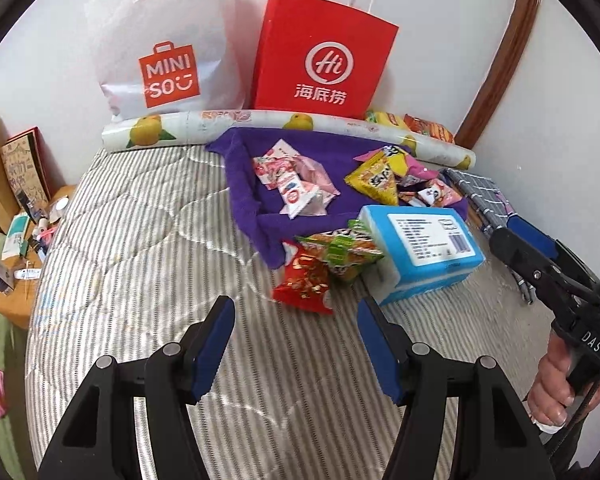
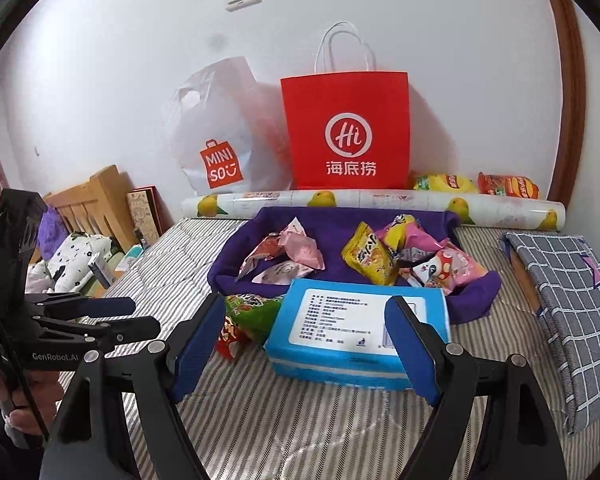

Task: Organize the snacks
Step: 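Withdraw both tools from the towel back toward the remaining snacks, then grasp the green chip bag with the right tool while the left tool grasps the red packet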

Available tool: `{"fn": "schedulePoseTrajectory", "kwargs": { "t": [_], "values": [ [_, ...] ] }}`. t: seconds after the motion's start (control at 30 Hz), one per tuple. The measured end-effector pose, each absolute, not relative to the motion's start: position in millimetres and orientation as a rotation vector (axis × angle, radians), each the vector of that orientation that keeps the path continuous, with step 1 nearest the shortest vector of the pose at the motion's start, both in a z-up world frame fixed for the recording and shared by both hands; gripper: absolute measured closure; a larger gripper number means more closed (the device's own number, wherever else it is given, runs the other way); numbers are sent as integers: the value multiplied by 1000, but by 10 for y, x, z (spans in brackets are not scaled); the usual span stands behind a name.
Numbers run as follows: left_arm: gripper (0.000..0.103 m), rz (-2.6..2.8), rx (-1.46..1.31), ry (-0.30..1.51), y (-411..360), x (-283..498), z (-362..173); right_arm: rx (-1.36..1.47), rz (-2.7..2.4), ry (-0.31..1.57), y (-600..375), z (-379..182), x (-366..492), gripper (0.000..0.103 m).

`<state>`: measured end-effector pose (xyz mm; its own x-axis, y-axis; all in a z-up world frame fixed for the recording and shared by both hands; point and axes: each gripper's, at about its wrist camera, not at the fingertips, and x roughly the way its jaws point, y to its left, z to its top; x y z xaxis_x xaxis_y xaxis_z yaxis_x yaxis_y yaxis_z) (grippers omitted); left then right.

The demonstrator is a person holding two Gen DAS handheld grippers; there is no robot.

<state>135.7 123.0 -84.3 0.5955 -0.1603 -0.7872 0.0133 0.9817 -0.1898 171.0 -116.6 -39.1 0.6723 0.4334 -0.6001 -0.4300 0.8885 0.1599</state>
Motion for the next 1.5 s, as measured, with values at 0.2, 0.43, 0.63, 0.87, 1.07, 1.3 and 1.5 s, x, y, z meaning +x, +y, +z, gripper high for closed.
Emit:
{"fn": "schedulePoseTrajectory", "kwargs": {
  "t": [0.2,0.43,0.63,0.87,1.07,1.3,1.5],
  "values": [
    [42,-93,-213,944,1390,1372,-945,-22,495,712,-979,-523,1762,29],
    [42,-81,-254,961,1566,1424,-1099,-116,562,704,-627,-650,1748,29],
    [42,-72,-283,975,1716,1454,-1219,-239,591,724,-264,-850,1830,29],
    [42,-59,-305,981,1893,1479,-1331,-353,560,749,-54,-1111,1957,40],
    [42,-64,-319,987,1903,1511,-1383,-426,524,705,34,-1186,1975,62],
    [42,-77,-308,986,1798,1536,-1365,-337,598,701,-100,-1036,1881,71],
    [42,-85,-286,991,1639,1581,-1345,-230,661,659,-364,-722,1629,71]
  ]
}}
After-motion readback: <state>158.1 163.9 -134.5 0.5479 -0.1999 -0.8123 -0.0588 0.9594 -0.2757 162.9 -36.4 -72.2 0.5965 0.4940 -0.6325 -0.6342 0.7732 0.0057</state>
